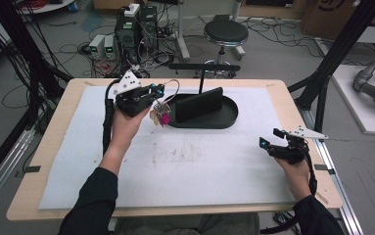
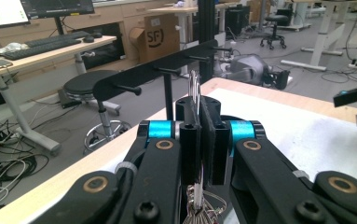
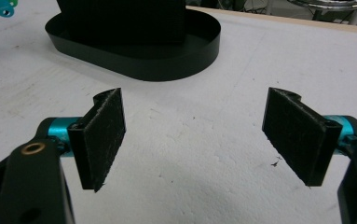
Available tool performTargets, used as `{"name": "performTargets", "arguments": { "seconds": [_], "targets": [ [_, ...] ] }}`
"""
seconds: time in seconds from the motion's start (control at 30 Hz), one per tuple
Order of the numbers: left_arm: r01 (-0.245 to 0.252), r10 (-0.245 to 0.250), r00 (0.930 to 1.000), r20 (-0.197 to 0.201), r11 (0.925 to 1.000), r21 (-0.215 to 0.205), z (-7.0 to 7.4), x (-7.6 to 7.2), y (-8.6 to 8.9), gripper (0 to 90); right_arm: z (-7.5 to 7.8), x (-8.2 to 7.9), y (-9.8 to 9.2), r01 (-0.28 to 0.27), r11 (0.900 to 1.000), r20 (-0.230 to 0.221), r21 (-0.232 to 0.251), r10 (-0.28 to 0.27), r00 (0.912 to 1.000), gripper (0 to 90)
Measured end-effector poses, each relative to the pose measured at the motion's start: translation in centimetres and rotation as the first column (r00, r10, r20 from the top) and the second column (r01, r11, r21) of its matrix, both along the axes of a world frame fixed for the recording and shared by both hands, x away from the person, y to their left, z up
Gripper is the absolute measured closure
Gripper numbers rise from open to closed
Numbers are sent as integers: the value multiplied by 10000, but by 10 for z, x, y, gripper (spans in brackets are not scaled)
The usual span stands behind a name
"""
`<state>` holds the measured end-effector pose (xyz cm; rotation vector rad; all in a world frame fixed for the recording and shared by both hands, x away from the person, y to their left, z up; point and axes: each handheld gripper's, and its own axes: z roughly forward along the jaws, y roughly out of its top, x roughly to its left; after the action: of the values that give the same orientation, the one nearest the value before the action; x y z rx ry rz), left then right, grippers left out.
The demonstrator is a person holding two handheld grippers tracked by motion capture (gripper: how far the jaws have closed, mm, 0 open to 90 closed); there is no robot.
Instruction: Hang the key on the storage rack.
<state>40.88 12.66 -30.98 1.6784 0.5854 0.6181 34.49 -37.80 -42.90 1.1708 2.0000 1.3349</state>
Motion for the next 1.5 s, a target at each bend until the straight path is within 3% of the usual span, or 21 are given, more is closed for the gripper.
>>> {"name": "performTargets", "arguments": {
  "seconds": [0.43, 0.7, 1.23, 1.5],
  "targets": [
    [-267, 266, 9996, 72, 9995, 151, 7, 25, -7, 863, 0, 0, 0, 4, 10000, 1, 24, -4, 10000, 219],
    [-523, 518, 9986, 96, 9971, 552, 12, 36, -15, 863, 0, 0, 0, -34, 10000, -7, 39, 34, 10000, 219],
    [-797, 796, 9968, 48, 9917, 1009, 9, 53, -26, 863, 0, 0, -1, 16, 10000, 19, 67, -16, 10000, 219],
    [-905, 922, 9957, -118, 9904, 1047, 3, 60, -27, 863, 0, 0, -1, 6, 10000, 5, 75, -6, 10000, 219]
  ]
}}
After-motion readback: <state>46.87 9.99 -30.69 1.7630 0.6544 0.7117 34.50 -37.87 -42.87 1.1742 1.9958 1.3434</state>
